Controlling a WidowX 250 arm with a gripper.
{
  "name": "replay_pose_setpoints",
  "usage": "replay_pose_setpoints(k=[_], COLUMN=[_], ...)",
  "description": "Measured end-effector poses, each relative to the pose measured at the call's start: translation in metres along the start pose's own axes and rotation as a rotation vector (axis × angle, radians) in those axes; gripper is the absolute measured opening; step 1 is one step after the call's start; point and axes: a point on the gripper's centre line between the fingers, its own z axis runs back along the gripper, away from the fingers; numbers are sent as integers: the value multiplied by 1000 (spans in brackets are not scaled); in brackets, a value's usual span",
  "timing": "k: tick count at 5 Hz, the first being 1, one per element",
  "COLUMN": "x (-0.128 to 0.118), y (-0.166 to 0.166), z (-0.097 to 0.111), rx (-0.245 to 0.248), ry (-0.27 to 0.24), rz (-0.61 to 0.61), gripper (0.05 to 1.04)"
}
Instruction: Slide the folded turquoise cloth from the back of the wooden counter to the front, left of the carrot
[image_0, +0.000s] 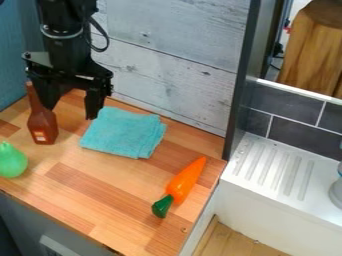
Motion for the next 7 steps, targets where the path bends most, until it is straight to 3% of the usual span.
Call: replay_pose_setpoints(k=[1,2,3,4,5,7], x=[-3,8,27,41,52,78], y=[-2,-11,-11,-11,-9,-21], z=[-7,-14,-25,-40,-69,-88], rx=[-6,-58,-88,-80,-38,-119], ry=[23,-20,-96,-120,-122,-110], rz=[-4,-39,-7,-5,19,42], gripper=[1001,1001,1001,1001,1001,1001])
